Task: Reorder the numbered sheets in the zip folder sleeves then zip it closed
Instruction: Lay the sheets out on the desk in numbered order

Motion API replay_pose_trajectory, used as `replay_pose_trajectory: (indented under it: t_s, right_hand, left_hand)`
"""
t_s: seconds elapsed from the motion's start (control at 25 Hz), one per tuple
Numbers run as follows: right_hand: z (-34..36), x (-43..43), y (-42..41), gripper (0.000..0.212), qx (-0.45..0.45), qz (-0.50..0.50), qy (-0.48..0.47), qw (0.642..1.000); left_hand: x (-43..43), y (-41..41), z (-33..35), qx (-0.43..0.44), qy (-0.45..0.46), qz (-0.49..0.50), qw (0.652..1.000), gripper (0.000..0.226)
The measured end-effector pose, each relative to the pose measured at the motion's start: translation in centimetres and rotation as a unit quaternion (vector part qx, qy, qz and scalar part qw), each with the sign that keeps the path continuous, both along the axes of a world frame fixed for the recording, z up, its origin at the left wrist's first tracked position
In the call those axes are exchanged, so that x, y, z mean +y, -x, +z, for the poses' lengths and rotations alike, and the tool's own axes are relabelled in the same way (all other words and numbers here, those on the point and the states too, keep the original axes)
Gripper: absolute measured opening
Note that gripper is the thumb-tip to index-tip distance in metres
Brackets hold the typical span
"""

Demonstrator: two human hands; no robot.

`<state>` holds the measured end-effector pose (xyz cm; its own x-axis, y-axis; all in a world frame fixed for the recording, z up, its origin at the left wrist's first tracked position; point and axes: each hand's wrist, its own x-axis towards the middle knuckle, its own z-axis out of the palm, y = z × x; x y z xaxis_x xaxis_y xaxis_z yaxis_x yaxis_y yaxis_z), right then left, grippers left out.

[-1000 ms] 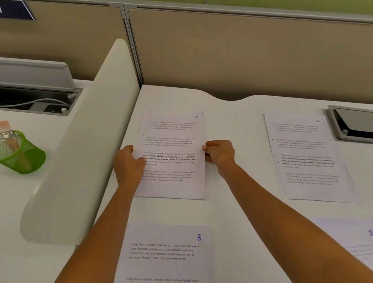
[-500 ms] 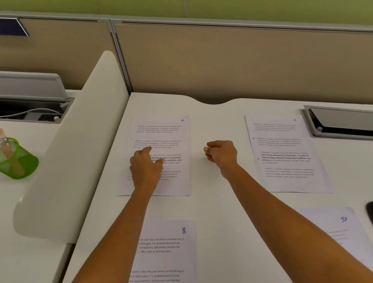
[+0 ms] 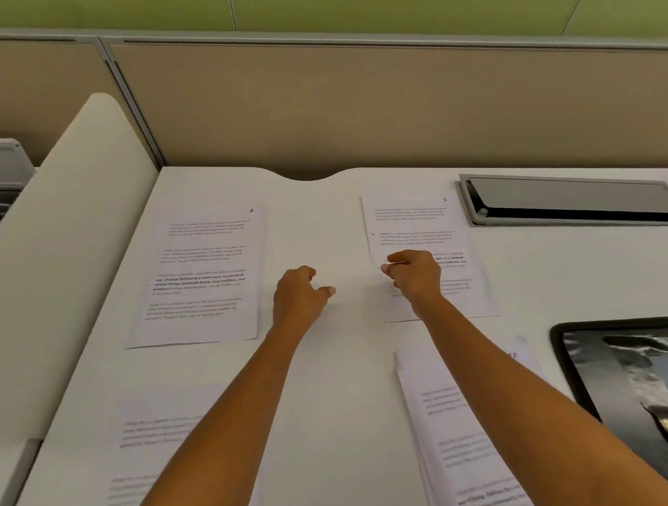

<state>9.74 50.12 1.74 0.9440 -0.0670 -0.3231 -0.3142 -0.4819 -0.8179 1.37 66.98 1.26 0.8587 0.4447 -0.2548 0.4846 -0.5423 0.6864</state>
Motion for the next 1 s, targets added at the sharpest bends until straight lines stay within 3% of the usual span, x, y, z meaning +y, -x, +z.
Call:
replay_pose_trajectory:
  t_s: [0.24,0.44,1.0]
  right_hand:
    - [-0.3,-8.8,-1.2,0.035,-0.008,0.003,0.055,0.998]
    - [-1.0,-13.9,-2.2,0.036,-0.025,0.008,0.120,0.992]
    - [-1.5,-15.7,-4.4,0.041,0.010,0.004,0.117,0.993]
  left_hand:
    - [-7.8,-2.4,0.1,0.035,0.022,0.009,0.999,0.060]
    - [-11.5,-3.8,0.0,0.043,-0.015,0.015,0.999,0.054]
    - [-12.1,-6.8,-1.1,0.083,-0.053,0.048,0.994,0.040]
